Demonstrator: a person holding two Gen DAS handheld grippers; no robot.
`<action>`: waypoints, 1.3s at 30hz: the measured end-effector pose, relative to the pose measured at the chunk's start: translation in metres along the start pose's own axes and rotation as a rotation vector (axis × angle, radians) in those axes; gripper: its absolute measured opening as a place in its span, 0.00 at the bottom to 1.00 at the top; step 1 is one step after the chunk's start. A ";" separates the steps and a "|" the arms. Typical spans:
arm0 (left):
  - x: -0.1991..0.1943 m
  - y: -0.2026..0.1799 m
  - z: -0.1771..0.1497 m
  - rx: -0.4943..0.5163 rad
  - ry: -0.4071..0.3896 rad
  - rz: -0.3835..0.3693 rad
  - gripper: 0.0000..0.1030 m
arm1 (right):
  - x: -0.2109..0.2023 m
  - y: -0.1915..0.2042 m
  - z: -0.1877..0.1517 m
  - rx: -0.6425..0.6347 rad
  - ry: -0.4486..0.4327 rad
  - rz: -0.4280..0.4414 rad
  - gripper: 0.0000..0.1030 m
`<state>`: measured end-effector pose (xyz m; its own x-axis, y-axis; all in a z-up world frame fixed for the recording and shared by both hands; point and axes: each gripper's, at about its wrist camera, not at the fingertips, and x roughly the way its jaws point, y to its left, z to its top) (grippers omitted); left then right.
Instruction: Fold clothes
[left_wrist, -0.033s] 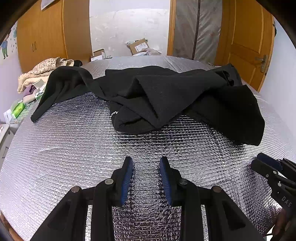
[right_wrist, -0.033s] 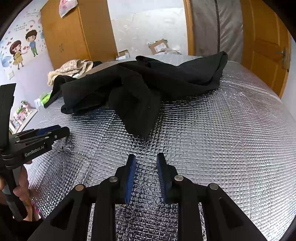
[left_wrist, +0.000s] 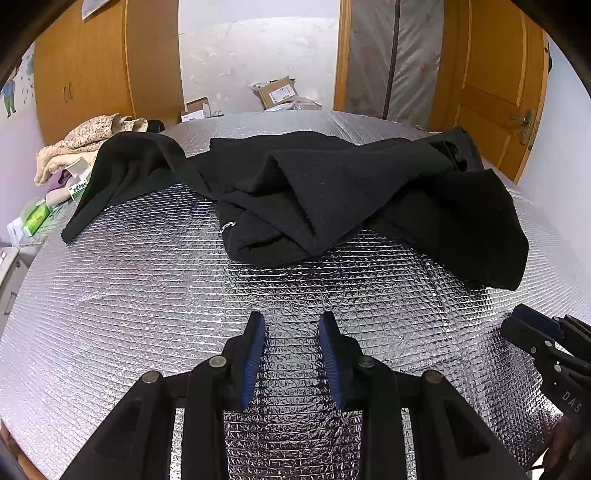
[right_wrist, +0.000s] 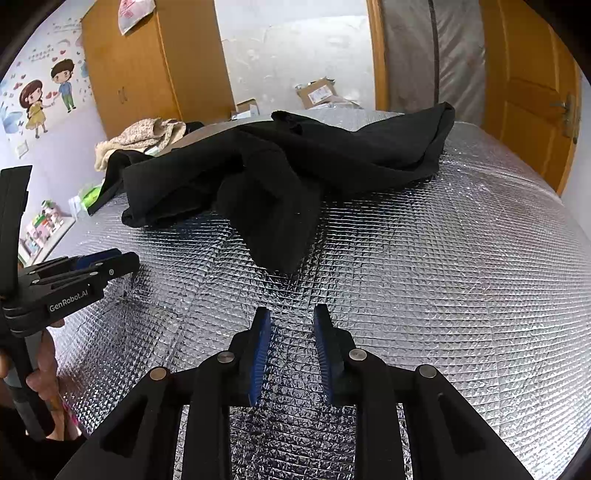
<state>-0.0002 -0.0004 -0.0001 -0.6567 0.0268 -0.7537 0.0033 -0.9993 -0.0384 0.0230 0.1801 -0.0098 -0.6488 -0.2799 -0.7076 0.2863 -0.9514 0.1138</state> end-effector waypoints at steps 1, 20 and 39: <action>0.000 0.000 0.000 -0.001 0.000 -0.001 0.30 | 0.000 0.000 0.000 -0.002 0.000 -0.002 0.26; -0.004 -0.003 -0.002 0.000 0.008 0.005 0.30 | 0.006 -0.001 0.004 0.012 0.042 -0.006 0.26; -0.005 -0.004 -0.005 0.024 -0.003 0.012 0.31 | 0.015 -0.008 0.019 0.041 0.114 -0.045 0.26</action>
<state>0.0069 0.0037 0.0007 -0.6589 0.0147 -0.7521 -0.0071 -0.9999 -0.0133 -0.0024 0.1814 -0.0081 -0.5756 -0.2226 -0.7869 0.2280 -0.9678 0.1070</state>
